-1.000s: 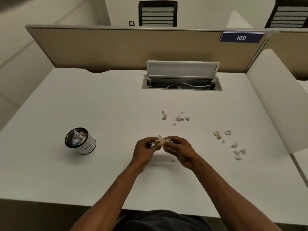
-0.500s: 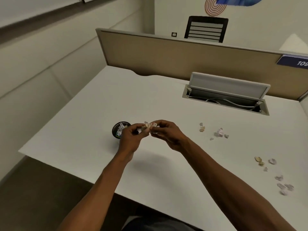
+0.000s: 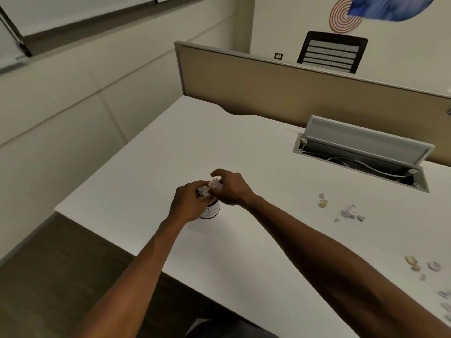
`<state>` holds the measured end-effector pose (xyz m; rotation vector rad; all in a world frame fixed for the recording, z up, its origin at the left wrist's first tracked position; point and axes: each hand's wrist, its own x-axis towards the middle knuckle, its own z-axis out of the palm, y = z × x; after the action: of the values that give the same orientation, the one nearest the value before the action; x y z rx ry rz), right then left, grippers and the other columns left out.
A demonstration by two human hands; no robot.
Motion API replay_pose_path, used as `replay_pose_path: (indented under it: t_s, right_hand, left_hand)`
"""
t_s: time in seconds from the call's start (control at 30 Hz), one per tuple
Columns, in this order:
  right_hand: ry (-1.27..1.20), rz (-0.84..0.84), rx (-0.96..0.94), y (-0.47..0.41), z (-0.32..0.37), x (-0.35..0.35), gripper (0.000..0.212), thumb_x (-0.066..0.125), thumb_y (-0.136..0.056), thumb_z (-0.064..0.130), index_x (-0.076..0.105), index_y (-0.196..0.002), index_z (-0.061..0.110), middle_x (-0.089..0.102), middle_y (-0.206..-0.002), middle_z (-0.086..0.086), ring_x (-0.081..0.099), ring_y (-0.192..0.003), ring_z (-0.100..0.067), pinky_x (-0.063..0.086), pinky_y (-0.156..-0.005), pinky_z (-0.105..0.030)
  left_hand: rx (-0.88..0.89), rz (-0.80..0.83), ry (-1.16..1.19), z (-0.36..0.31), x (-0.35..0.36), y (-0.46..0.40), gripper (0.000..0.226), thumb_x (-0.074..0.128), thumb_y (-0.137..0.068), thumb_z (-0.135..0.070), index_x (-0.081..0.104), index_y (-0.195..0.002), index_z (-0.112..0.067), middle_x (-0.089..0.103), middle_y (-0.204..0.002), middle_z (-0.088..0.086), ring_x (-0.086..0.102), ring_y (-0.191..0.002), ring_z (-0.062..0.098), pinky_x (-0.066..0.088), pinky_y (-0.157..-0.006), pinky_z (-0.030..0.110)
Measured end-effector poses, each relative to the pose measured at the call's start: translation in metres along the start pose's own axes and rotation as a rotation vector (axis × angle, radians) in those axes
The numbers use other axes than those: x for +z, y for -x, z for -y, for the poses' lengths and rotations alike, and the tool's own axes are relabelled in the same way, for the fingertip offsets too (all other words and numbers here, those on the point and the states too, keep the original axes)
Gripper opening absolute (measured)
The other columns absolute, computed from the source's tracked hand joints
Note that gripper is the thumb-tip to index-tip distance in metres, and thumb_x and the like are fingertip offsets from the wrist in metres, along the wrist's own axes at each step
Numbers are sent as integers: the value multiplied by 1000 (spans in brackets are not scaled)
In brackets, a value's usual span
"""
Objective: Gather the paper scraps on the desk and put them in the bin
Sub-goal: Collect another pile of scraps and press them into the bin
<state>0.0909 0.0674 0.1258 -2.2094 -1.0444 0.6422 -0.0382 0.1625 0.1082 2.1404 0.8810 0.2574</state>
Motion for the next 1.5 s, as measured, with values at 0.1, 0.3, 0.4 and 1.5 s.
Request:
replay_pose_path:
  t_s: [0.1, 0.3, 0.4, 1.5]
  right_hand:
    - [10, -24, -18, 0, -1, 0, 49, 63, -89, 22, 53, -136, 17, 69, -120, -14, 67, -106, -28, 57, -88, -35]
    - [-91, 8, -27, -2, -5, 2, 57, 62, -81, 6, 52, -136, 19, 64, -125, -15, 67, -107, -29, 58, -91, -39]
    - [-116, -42, -62, -2, -9, 4, 52, 57, -85, -2, 56, -133, 17, 64, -127, -16, 68, -110, -26, 57, -90, -32]
    - [551, 123, -96, 19, -98, 60, 49, 59, -96, 27, 49, -143, 23, 46, -149, -9, 44, -130, -32, 50, -95, -41]
  left_hand:
    - [16, -53, -19, 2, 2, -1, 32, 73, -85, -30, 70, -117, -28, 75, -108, 0, 70, -97, 21, 45, -66, 19]
    - [65, -121, -37, 20, 1, -1, 37, 70, -87, -8, 69, -122, -19, 75, -112, 5, 72, -101, 24, 52, -80, 24]
    - [85, -176, -38, 28, 0, -3, 36, 67, -90, -7, 68, -123, -19, 75, -111, 5, 73, -97, 22, 56, -79, 26]
    - [644, -116, -406, 55, 38, -7, 38, 45, -100, -25, 62, -132, -12, 65, -135, 3, 45, -136, 21, 21, -122, 30]
